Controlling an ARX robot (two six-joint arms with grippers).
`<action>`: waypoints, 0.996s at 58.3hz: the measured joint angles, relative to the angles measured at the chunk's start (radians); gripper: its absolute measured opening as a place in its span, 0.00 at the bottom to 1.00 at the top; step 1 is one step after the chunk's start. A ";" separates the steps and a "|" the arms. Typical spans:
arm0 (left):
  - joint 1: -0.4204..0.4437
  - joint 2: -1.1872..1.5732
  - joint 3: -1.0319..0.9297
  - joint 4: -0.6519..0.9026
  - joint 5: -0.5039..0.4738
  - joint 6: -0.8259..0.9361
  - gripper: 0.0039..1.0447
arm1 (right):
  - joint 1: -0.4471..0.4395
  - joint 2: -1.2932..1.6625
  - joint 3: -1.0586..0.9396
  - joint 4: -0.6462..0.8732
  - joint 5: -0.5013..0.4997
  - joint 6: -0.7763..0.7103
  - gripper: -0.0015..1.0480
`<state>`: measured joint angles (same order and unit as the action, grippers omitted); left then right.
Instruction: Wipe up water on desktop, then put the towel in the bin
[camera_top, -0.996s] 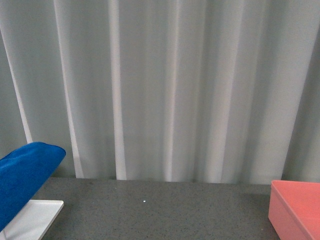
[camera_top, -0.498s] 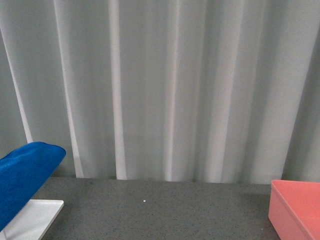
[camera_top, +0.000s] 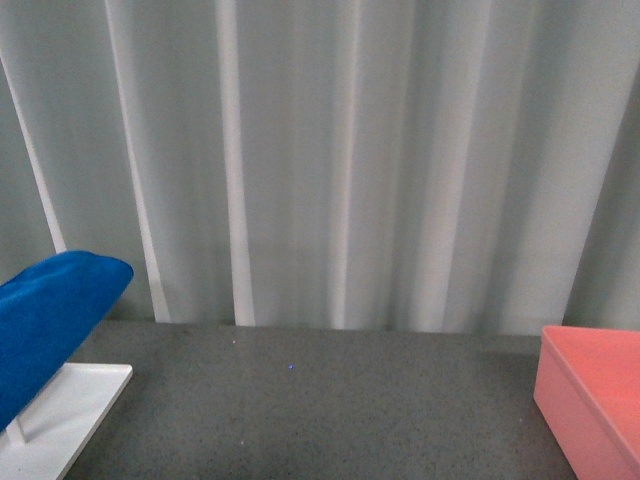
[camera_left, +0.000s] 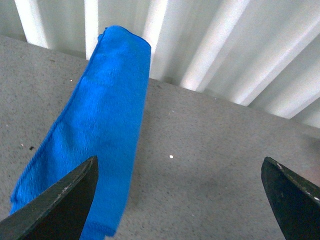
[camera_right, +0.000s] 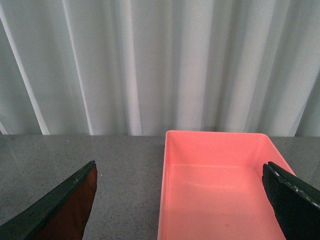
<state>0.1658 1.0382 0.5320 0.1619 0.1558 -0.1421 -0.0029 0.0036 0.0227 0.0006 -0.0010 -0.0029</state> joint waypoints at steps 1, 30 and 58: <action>0.000 0.034 0.024 0.003 -0.001 0.015 0.94 | 0.000 0.000 0.000 0.000 0.000 0.000 0.93; -0.056 0.631 0.512 -0.090 -0.107 0.256 0.94 | 0.000 0.000 0.000 0.000 0.000 0.000 0.93; -0.047 0.826 0.619 -0.026 -0.192 0.376 0.94 | 0.000 0.000 0.000 0.000 0.000 0.000 0.93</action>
<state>0.1184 1.8637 1.1507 0.1360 -0.0360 0.2337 -0.0029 0.0036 0.0227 0.0006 -0.0010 -0.0029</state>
